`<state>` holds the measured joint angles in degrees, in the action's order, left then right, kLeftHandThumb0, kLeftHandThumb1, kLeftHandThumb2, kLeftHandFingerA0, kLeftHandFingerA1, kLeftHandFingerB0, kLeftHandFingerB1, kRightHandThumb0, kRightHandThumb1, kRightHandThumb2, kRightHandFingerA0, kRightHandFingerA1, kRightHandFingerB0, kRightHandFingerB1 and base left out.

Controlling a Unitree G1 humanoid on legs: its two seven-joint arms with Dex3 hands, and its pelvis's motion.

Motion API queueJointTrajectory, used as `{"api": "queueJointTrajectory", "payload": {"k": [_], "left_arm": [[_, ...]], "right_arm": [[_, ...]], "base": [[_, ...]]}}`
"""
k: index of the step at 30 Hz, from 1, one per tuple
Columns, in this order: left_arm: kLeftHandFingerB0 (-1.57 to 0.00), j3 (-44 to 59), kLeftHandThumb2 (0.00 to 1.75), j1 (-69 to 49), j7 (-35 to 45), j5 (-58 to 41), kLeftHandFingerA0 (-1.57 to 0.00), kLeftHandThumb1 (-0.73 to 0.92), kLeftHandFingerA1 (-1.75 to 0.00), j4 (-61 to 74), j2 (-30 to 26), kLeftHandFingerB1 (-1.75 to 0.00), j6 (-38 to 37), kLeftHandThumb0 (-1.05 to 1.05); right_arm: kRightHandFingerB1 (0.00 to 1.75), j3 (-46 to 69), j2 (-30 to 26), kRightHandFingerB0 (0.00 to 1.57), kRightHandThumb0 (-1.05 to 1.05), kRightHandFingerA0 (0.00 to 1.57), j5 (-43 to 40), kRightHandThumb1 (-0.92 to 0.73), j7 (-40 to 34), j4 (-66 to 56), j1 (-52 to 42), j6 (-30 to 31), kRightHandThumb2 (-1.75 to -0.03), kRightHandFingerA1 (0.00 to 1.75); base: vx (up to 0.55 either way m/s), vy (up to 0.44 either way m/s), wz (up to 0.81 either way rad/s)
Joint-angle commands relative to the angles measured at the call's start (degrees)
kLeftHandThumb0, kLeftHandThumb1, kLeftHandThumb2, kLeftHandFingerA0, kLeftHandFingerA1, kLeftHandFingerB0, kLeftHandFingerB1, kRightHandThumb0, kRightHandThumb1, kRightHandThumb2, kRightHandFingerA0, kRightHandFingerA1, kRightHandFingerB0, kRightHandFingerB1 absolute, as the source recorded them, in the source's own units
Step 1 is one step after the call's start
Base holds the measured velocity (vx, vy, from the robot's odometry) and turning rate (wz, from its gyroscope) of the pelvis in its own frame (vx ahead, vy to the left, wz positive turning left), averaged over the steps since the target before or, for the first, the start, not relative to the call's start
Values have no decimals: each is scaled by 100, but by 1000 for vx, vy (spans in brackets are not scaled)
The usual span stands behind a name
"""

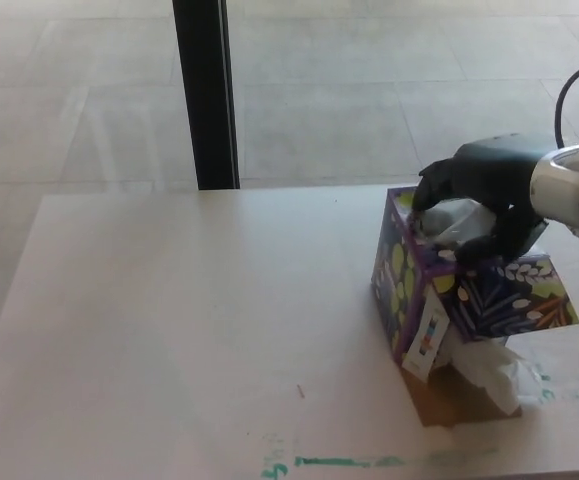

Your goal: The robot uses its right hand to pull out a tissue from the tissue box kept in the middle of the desk and put it on the right side

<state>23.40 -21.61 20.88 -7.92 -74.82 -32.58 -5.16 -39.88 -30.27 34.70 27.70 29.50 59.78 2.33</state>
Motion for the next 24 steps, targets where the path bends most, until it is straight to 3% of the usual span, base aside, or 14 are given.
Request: {"api": "queueJointTrajectory", "payload": {"k": [1, 5, 6, 10, 11, 12, 13, 14, 15, 16, 17, 20, 24], "left_arm": [[-54, 119, 68, -50, -84, -104, -57, 92, -50, -71, -35, -47, -68, -73], [-61, 163, 67, -93, -76, -142, -59, 92, -53, -45, 2, -50, -99, -72], [-58, 130, 69, -118, -57, -103, -57, 92, -50, -30, -6, -49, -133, -70], [-58, 151, 68, -136, -81, -119, -55, 92, -53, 4, 3, -50, -147, -66], [-59, 129, 68, -125, -178, -75, -60, 92, -50, -24, 12, -48, -165, -66], [-60, 144, 67, -132, -166, -95, -60, 92, -51, -20, 24, -48, -108, -66], [-62, 191, 67, -135, -119, -142, -59, 92, -53, -22, 32, -52, -114, -64], [-57, 254, 103, -122, -106, -203, -54, 71, -63, -29, 43, -62, -70, -65], [-60, 255, 67, -126, -103, -196, -62, 91, -53, -21, 43, -51, -78, -64], [-61, 307, 66, -157, -68, -228, -60, 89, -55, -5, 65, -54, -184, -62], [-58, 298, 67, -166, -50, -200, -61, 90, -53, -2, 58, -51, -194, -63], [-55, 288, 67, -176, -33, -151, -59, 91, -51, -18, 61, -49, -182, -64], [-54, 256, 66, -166, -67, -94, -59, 91, -49, -32, 68, -46, -121, -63]], "right_arm": [[55, -553, -513, 68, -35, 72, 1506, -69, -1074, 142, 69, -824, -62, 137], [58, -601, -520, 68, -35, 73, 1576, -70, -1153, 168, 119, -855, -63, 142], [69, -574, -540, 68, -36, 74, 1555, -75, -1268, 199, 128, -955, -64, 148], [86, -544, -538, 64, -35, 70, 1610, -70, -1439, 243, 160, -1106, -64, 157], [127, -565, -558, 57, -36, 65, 1718, -70, -1656, 225, 162, -1168, -61, 163], [111, -531, -541, 68, -43, 97, 1681, -52, -1735, 264, 144, -1248, -90, 129], [114, -521, -551, 73, -41, 98, 1700, -51, -1881, 292, 141, -1352, -88, 130], [144, -440, -520, 64, -30, 69, 1642, -68, -1981, 311, 106, -1388, -62, 165], [130, -407, -503, 73, -36, 70, 1627, -68, -2015, 313, 90, -1388, -61, 160], [121, -356, -486, 77, -30, 74, 1622, -66, -2175, 313, 54, -1424, -70, 160], [134, -339, -478, 73, -31, 72, 1663, -64, -2271, 295, 30, -1412, -70, 165], [140, -302, -453, 71, -33, 75, 1682, -64, -2233, 286, 12, -1407, -65, 164], [141, -211, -459, 75, -33, 78, 1784, -54, -2780, 318, -80, -1625, -78, 163]], "base": [[0, 0, 0], [0, 0, 0], [0, 0, 0], [0, 0, 0], [0, 0, 0], [0, 0, 0], [0, 0, 0], [0, 0, 0], [0, 0, 0], [0, 0, 0], [0, 0, 0], [0, 0, 0], [0, 0, 0]]}}
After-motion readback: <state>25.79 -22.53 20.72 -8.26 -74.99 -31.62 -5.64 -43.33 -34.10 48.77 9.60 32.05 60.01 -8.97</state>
